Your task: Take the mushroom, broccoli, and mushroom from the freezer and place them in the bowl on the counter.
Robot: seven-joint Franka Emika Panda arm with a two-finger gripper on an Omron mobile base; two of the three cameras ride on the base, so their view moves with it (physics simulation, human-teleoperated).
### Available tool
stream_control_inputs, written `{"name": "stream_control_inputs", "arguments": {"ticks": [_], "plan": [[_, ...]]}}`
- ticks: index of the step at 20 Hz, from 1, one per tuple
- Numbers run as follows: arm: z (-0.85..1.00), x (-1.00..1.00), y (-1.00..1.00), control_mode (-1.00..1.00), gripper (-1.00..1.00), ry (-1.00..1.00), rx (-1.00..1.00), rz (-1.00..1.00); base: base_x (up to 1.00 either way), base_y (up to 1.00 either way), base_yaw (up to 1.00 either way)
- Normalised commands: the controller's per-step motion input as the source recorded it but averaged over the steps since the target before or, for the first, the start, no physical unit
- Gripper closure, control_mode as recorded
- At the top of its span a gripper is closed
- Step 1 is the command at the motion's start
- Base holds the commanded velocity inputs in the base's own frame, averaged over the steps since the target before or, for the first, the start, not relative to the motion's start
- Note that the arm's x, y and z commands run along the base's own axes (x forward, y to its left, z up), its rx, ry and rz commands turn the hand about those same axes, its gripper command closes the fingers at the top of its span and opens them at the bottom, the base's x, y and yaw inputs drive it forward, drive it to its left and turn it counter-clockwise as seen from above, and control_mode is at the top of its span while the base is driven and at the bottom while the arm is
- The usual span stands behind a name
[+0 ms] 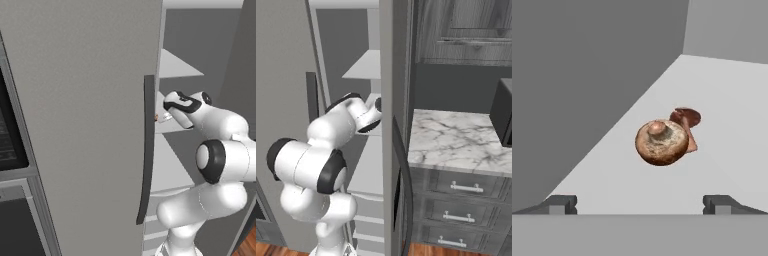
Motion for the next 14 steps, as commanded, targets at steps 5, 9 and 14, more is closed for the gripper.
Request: {"name": "stream_control_inputs", "arguments": {"ticks": [5,9,14], "plan": [[0.00,0.30,0.06,-1.00,-1.00,0.03,0.00,0.00,0.00,0.00,0.00],[-0.01,0.09,0.10,-1.00,-1.00,0.06,0.00,0.00,0.00,0.00,0.00],[-0.02,0.10,0.08,-1.00,-1.00,0.01,0.00,0.00,0.00,0.00,0.00]]}}
